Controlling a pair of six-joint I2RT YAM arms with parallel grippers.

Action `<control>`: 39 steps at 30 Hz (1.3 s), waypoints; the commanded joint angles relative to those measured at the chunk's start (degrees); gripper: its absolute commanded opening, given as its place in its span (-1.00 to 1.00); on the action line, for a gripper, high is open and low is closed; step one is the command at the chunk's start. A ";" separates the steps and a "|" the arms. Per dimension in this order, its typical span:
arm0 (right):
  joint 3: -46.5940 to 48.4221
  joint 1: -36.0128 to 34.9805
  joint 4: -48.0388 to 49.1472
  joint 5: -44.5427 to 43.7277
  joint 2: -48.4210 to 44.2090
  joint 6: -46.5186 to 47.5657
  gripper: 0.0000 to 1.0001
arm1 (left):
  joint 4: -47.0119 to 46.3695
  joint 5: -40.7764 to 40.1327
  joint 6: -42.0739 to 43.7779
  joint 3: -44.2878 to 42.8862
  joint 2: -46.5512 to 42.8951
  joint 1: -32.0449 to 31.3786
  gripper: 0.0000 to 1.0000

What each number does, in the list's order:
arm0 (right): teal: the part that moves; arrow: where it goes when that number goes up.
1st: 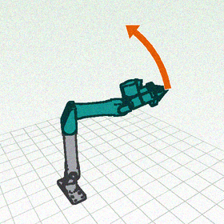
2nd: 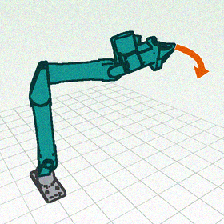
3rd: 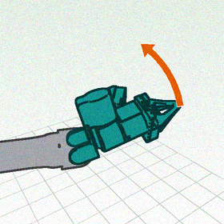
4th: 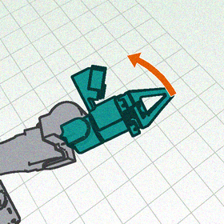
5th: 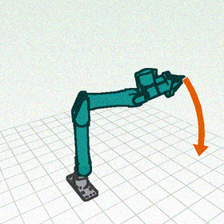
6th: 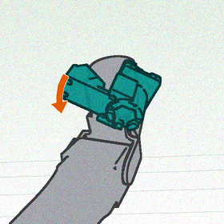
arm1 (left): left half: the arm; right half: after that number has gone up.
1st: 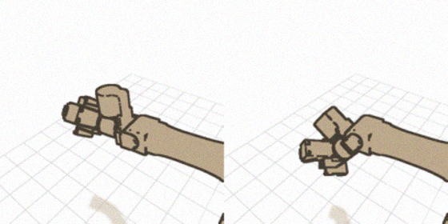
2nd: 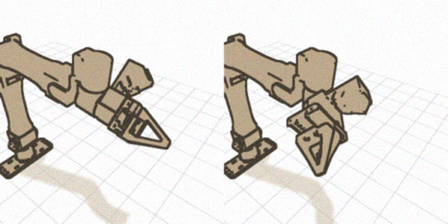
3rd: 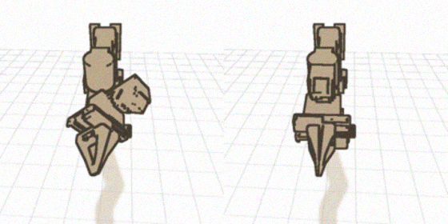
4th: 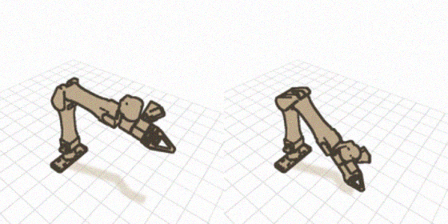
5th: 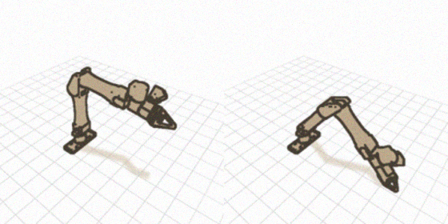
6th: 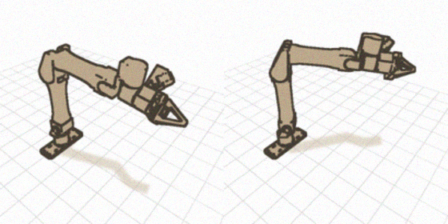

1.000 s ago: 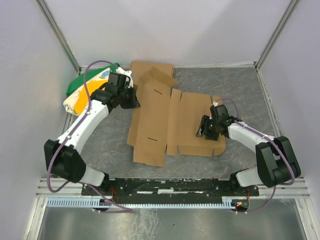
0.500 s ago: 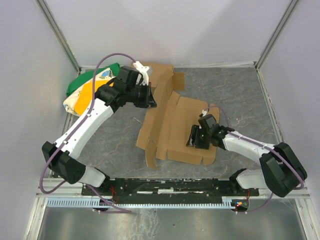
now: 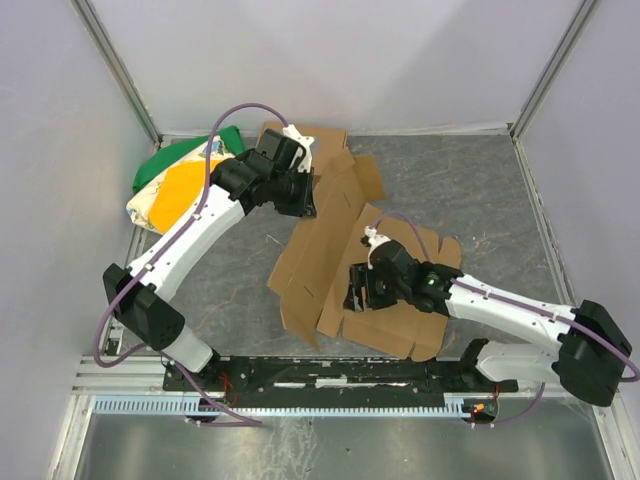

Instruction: Fold the paper box

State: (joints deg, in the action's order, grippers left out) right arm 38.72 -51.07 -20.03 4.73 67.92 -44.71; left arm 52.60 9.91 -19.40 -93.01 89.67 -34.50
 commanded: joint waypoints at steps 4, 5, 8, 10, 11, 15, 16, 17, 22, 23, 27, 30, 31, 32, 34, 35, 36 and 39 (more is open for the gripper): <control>13.96 -14.57 -16.69 -16.92 4.48 14.72 0.72 | 3.90 -3.15 4.03 -7.25 2.53 -0.04 -0.78; 15.40 -17.74 -18.01 -20.57 5.67 15.42 0.72 | 4.47 -3.21 4.16 -7.65 3.16 -0.04 -0.79; 15.46 -25.18 -17.64 -30.30 8.26 17.26 0.73 | 5.99 -3.77 4.73 -7.94 4.62 -0.04 -0.79; 13.56 -27.37 -13.75 -32.17 9.18 18.58 0.73 | 7.11 -4.78 5.16 -7.66 5.43 -0.04 -0.80; 12.36 -27.75 -11.26 -32.22 9.54 18.80 0.72 | 7.67 -5.56 5.31 -7.44 5.72 -0.04 -0.81; 9.15 -28.51 -1.69 -31.28 10.32 21.33 0.68 | 7.69 -5.43 5.25 -3.59 4.69 0.44 -0.85; 8.76 -28.58 0.11 -30.90 10.46 22.13 0.67 | 6.85 -4.34 4.87 -2.10 3.88 0.92 -0.86; 8.55 -28.61 1.46 -30.38 10.48 22.95 0.67 | 5.68 -2.51 4.22 -0.50 2.70 1.62 -0.86; 8.95 -28.92 3.70 -24.48 9.76 25.44 0.66 | -1.46 8.77 -0.67 5.95 -4.51 6.37 -0.90; 8.88 -29.10 3.85 -23.85 9.31 25.61 0.66 | -1.94 10.14 -1.41 5.99 -5.36 6.99 -0.90; 8.20 -29.83 3.74 -22.92 7.09 26.76 0.65 | -2.79 13.50 -4.14 5.04 -7.05 8.64 -0.91; 7.66 -30.24 3.25 -22.03 5.91 27.81 0.64 | -2.95 14.57 -5.83 4.06 -7.23 9.73 -0.92; 7.42 -30.46 3.29 -21.44 5.59 28.14 0.64 | -2.94 14.91 -6.42 3.81 -7.30 10.01 -0.93; 7.28 -30.74 3.38 -20.80 5.44 28.39 0.64 | -2.95 15.22 -7.23 3.64 -7.38 10.45 -0.93; 6.96 -31.75 4.14 -20.66 5.37 29.00 0.64 | -3.51 16.32 -8.37 3.33 -7.58 11.12 -0.93; 6.78 -32.41 4.76 -21.24 5.57 29.35 0.65 | -3.69 17.09 -8.81 3.26 -7.77 11.34 -0.94; 6.65 -32.93 5.34 -21.85 5.99 29.67 0.65 | -3.80 17.49 -9.16 3.13 -7.76 11.48 -0.93; 6.32 -33.90 7.70 -24.33 8.10 30.83 0.66 | -3.91 17.97 -9.72 3.34 -8.01 11.90 -0.94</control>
State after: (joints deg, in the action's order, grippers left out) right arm 45.39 -83.50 -17.21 -17.06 74.74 -16.45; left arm 51.99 23.46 -25.56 -87.20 83.94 -23.27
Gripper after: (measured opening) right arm 0.824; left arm 0.072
